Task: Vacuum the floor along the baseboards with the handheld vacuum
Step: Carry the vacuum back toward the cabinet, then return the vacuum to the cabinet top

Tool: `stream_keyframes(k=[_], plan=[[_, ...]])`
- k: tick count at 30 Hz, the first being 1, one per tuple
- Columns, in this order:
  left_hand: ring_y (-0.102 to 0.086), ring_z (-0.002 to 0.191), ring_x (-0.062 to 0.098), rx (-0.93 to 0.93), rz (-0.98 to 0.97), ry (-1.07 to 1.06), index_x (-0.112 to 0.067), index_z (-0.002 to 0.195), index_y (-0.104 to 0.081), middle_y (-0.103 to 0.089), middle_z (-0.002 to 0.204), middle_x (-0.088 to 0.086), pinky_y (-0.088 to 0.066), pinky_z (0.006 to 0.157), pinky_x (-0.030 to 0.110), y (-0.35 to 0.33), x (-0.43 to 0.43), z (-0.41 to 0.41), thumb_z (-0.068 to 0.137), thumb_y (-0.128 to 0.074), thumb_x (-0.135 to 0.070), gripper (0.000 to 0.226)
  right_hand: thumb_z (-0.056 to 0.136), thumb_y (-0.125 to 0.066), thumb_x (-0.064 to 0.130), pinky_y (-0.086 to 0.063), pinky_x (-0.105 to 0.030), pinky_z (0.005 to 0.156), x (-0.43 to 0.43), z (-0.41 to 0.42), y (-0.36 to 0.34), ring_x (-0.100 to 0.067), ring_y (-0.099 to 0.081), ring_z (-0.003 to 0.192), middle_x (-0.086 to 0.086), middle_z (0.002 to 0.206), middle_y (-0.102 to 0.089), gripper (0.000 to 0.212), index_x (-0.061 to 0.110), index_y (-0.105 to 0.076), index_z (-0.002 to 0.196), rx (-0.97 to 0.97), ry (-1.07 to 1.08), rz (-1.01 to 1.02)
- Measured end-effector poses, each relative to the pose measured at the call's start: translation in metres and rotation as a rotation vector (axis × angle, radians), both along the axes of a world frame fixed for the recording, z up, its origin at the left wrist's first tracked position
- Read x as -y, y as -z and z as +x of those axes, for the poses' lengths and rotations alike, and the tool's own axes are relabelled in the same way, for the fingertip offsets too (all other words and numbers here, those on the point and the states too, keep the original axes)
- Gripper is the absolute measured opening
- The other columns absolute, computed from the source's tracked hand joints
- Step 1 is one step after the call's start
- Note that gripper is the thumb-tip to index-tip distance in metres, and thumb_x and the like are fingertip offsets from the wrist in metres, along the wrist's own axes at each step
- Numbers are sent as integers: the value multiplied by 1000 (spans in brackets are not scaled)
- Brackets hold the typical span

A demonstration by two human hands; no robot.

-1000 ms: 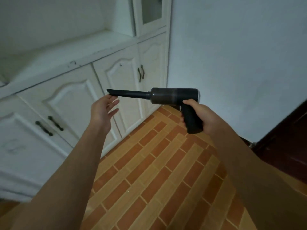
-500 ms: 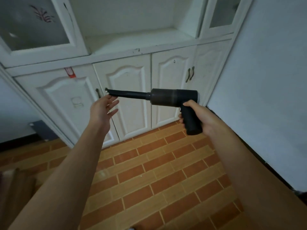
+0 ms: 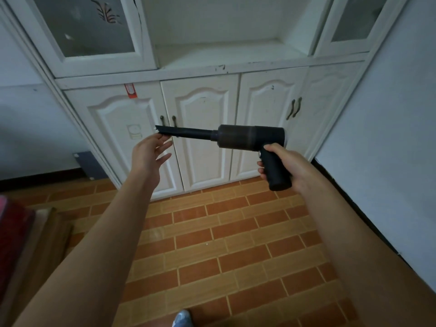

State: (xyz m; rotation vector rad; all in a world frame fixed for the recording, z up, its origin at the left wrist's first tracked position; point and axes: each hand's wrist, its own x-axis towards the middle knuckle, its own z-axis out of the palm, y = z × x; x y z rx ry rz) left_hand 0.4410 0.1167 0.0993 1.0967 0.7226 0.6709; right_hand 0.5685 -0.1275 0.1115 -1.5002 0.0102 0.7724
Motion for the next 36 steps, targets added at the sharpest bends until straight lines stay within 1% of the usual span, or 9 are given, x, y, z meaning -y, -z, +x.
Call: stream_keyframes(k=[7,9,12,17,21,25,27,32,36], plan=[[-62,111,23,-18,-13,-4,-6,117,-57,-67,109,8,-49,96,39,11,-21,35,94,-37,0,30,87,-64,29,-55,-31,60,-23,37,7,-21,-67,67,-13,85,-70,33,2,-62,106,27,8,-36],[-62,109,22,-2,-13,14,-6,116,-56,-67,105,6,-49,95,39,11,-33,56,95,-36,-1,29,87,-63,29,-54,-30,58,-36,54,8,-20,-67,66,-13,85,-70,32,2,-62,105,37,25,-41],[-63,101,20,27,-22,36,-2,123,-55,-67,98,3,-51,90,35,10,-57,95,95,-36,-1,34,88,-62,29,-52,-29,56,-56,89,8,-19,-65,63,-12,82,-69,31,2,-62,103,42,50,-44],[-61,109,22,60,-57,56,0,130,-52,-66,104,4,-51,83,31,4,-98,168,95,-36,-1,39,88,-61,30,-51,-30,57,-97,155,-1,-19,-65,63,-11,78,-69,32,2,-62,104,85,76,-60],[-60,108,23,46,-34,84,0,128,-52,-66,102,4,-49,91,36,-6,-123,223,95,-33,-1,38,88,-62,30,-52,-31,60,-121,202,-9,-20,-65,65,-12,80,-70,30,3,-63,101,107,120,-53],[-60,108,24,46,-6,110,-2,123,-55,-64,108,7,-50,88,37,-16,-141,268,95,-33,0,35,87,-62,30,-52,-32,61,-135,241,-15,-20,-66,66,-11,79,-70,29,3,-64,99,120,153,-61],[-60,110,25,39,7,117,-6,117,-56,-64,111,8,-49,92,38,-18,-149,289,94,-34,0,32,87,-62,29,-52,-31,60,-141,261,-17,-20,-66,65,-10,78,-71,28,4,-64,98,128,161,-58],[-60,110,25,53,21,109,0,131,-50,-62,117,9,-49,94,40,-22,-159,340,95,-35,-1,39,87,-62,29,-53,-32,63,-154,315,-22,-20,-66,66,-12,81,-70,29,3,-64,99,159,148,-43],[-61,111,24,92,37,89,-1,132,-49,-62,119,8,-50,94,40,-27,-162,387,96,-35,-1,39,88,-61,30,-54,-31,63,-159,368,-24,-19,-65,66,-11,82,-70,29,3,-64,100,171,115,-26]])
